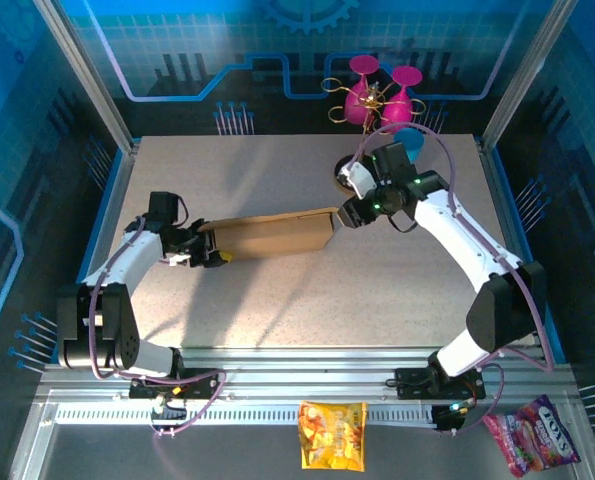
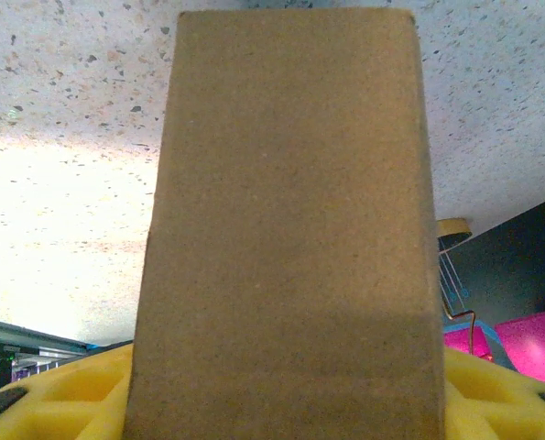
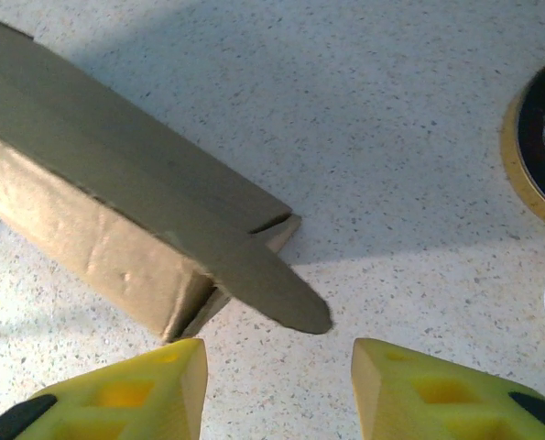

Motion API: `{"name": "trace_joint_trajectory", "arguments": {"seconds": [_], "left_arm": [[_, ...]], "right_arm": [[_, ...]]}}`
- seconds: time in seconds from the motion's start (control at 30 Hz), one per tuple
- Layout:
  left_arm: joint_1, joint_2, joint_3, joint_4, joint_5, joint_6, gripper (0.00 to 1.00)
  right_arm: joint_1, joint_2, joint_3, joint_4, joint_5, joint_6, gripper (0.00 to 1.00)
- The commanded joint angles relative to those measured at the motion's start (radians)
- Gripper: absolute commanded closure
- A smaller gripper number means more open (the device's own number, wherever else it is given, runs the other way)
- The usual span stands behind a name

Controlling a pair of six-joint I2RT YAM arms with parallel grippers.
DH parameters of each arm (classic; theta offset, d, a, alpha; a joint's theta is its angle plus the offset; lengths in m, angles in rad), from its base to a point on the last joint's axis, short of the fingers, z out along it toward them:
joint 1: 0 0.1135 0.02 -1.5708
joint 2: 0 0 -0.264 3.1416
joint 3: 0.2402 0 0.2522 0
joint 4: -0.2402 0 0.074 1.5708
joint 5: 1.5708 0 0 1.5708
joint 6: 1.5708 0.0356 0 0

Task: Fold the paper box

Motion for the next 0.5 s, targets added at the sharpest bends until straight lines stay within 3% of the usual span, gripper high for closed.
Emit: {"name": "trace_joint_trajectory", "arguments": {"seconds": [0.0,0.47], "left_arm": [[0.011,0.021,0.025,-0.060,-0.016,0.033,0.82],[0.014,0.035,0.029,-0.052,-0.013,0.043,0.80]], "right_arm": [[0.021,0.010,0.021,-0.030,0.015,-0.053,0.55],[0.040,0.097,0.104,-0.061,0.019,-0.016,0.77]]}}
